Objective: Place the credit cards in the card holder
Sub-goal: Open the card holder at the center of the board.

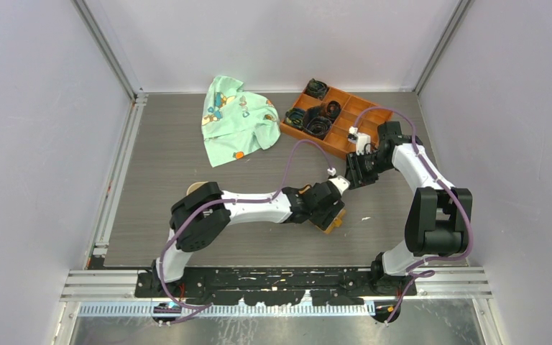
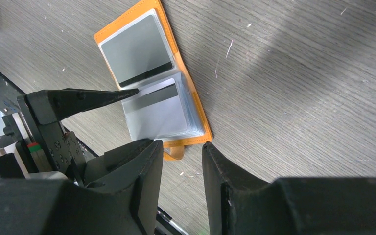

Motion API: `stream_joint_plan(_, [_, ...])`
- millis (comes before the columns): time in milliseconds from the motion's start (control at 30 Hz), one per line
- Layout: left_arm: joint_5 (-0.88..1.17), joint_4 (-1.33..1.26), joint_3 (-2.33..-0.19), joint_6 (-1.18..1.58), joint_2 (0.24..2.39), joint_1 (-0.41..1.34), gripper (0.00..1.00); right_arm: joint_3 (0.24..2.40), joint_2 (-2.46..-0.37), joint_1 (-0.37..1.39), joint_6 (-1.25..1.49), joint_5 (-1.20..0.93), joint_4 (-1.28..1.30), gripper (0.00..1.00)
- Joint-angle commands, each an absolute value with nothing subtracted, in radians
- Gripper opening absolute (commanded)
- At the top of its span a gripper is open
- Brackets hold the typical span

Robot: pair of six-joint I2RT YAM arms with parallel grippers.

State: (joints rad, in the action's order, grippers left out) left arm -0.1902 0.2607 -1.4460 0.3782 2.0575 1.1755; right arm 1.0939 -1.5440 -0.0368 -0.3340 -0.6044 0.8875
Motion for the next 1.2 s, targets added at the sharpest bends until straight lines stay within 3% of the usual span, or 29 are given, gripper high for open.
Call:
stream_joint_plan(0, [-0.208,0.248,-1.432,0.362,1.972,1.166,0.56,1.101,-1.501,-0.043,-0.325,-0.628,0.891,0.41])
stream_joint_plan(567, [-0.200,0.241,-1.379,0.348,1.921,1.119,0.55,1.101,-1.499,-0.044,-0.329,-0.638,0.893,0.41])
stream_joint_plan(833, [-0.059,0.192,-1.380,0.332,1.938,1.122,0.68,1.101,-1.502,-0.044,-0.336,-0.648,0.899,0.41])
stream_joint_plan(1167, [-0.078,0.236,-1.433,0.323,2.002,1.132,0.72,1.103,-1.502,-0.044,-0.336,-0.652,0.899,0.41])
